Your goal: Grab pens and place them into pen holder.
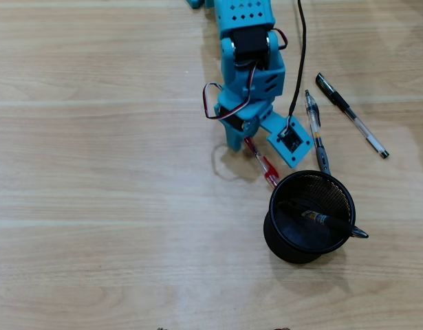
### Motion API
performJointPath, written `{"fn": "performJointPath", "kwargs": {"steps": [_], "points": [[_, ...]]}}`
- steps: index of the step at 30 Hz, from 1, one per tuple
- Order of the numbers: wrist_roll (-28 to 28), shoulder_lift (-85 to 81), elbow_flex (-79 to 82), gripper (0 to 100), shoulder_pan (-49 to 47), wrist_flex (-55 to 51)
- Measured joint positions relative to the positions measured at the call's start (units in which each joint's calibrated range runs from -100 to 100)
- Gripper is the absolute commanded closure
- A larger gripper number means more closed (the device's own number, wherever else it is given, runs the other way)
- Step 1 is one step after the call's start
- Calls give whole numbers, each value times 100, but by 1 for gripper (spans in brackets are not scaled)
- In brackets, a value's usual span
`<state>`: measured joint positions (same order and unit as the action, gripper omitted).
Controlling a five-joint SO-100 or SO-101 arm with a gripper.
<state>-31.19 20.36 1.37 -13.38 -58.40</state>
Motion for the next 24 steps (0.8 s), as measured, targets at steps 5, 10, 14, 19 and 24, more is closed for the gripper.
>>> {"fn": "performJointPath", "kwargs": {"steps": [5,10,14,19,24], "points": [[0,702,-753,86,34,-301],[0,1041,-1089,89,93,-336],[0,1117,-1142,98,177,-336],[-16,1117,-1160,98,439,-525],[-5,635,-965,98,1013,-1240]]}}
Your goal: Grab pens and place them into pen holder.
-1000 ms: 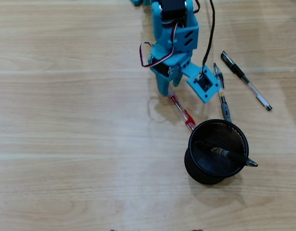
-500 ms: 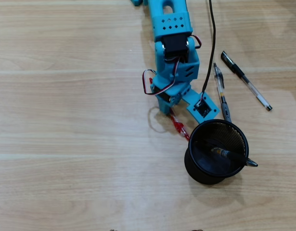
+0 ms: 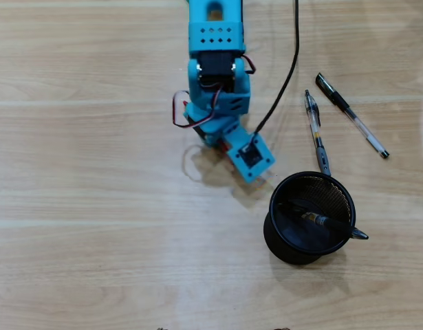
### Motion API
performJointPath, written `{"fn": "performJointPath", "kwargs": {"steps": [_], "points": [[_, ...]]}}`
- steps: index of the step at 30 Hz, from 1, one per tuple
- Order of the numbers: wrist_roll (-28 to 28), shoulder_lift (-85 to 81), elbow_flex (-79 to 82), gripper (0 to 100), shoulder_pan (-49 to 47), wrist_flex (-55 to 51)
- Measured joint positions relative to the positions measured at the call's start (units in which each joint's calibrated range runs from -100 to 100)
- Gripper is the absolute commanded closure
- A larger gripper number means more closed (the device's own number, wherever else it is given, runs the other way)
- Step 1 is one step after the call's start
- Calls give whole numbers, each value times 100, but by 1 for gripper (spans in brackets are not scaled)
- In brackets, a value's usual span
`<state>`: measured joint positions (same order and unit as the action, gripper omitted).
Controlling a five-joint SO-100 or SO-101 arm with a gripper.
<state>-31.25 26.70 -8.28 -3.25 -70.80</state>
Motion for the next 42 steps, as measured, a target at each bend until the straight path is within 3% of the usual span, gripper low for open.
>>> {"fn": "performJointPath", "kwargs": {"steps": [4,6,11,16,19,26,31,33,38,42], "points": [[10,-1312,-9,98,270,-26],[10,-2158,0,98,135,525],[-94,-3309,620,98,-490,3540],[-1038,-2937,1160,98,-1182,6581],[-1633,-2209,1160,98,-1410,7330],[-1951,-525,97,98,-1452,7476],[-1951,-169,-133,83,-1486,7476],[-1951,-161,-230,84,-1469,7364],[-1878,-169,-593,88,-1461,6451],[-1633,-643,-726,89,-1376,5065]]}}
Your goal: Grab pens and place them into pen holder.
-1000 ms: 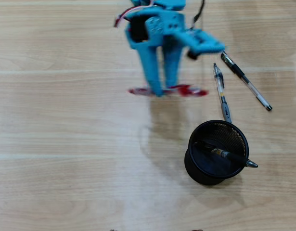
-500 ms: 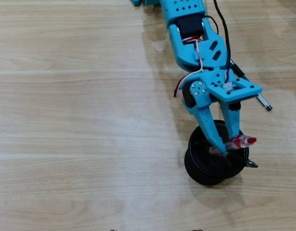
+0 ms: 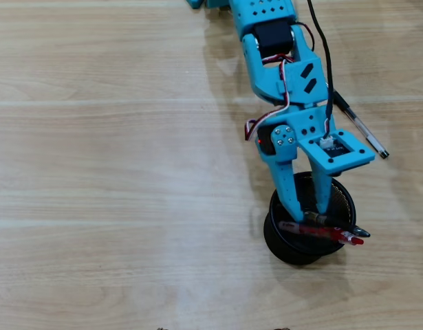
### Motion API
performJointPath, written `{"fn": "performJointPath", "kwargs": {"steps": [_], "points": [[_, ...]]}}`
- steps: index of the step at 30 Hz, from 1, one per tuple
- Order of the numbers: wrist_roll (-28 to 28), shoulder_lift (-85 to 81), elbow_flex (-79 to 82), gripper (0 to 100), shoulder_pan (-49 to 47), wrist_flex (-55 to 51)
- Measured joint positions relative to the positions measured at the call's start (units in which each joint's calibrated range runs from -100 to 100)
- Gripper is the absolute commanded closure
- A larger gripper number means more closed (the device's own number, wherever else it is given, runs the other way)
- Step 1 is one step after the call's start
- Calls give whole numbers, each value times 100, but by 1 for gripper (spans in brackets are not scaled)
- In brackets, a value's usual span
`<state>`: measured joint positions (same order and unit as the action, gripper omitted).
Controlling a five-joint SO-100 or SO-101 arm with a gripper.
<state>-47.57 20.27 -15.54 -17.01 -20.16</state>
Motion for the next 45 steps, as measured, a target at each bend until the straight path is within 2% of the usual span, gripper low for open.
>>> {"fn": "performJointPath", "kwargs": {"steps": [3,9,11,13,17,24,27,32,40,42,45], "points": [[417,-846,-44,89,118,-1438],[1388,-3106,-80,89,-34,-5099],[1382,-3606,97,89,-329,-6305],[1335,-3749,416,89,-566,-7046],[1502,-3411,1080,89,-1207,-6839],[1492,-1820,1213,89,-1756,-5452],[1038,-965,779,88,-1756,-5314],[42,618,-407,79,-1697,-5306],[-443,2209,-1656,77,-1621,-5306],[-490,2344,-1788,79,-1570,-5306],[-511,2378,-1850,93,-1494,-5306]]}}
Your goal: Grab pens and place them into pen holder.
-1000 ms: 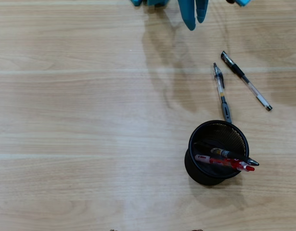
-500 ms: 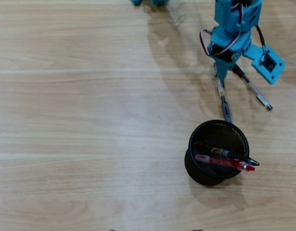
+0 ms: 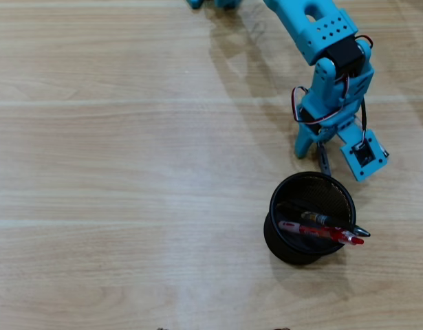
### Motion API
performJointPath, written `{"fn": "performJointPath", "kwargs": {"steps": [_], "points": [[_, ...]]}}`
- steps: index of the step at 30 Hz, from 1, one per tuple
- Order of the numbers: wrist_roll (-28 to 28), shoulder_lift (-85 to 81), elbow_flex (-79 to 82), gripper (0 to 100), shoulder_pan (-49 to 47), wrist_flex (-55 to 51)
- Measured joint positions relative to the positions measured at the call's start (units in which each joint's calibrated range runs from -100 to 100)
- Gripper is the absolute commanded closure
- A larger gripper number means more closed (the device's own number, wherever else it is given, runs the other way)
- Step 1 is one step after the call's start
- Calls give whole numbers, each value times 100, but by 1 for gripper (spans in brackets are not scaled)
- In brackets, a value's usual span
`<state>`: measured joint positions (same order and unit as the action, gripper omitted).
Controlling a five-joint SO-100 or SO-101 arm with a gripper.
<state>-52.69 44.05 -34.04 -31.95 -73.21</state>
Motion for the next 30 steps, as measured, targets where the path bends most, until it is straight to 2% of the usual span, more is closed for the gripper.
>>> {"fn": "performJointPath", "kwargs": {"steps": [1,3,5,8,12,14,17,22,25,27,30], "points": [[0,0,-18,99,42,0],[0,-135,9,96,152,-293],[-5,-415,204,98,253,-663],[-63,-1388,797,98,304,-1128],[-177,-3318,1903,98,380,-715],[-177,-4333,2337,98,422,9],[-162,-5256,2771,98,574,1774],[-146,-4884,3444,98,954,5633],[-350,-4198,3453,98,1030,7571],[-480,-3733,3302,98,1047,8114],[-527,-3055,3063,98,1131,8277]]}}
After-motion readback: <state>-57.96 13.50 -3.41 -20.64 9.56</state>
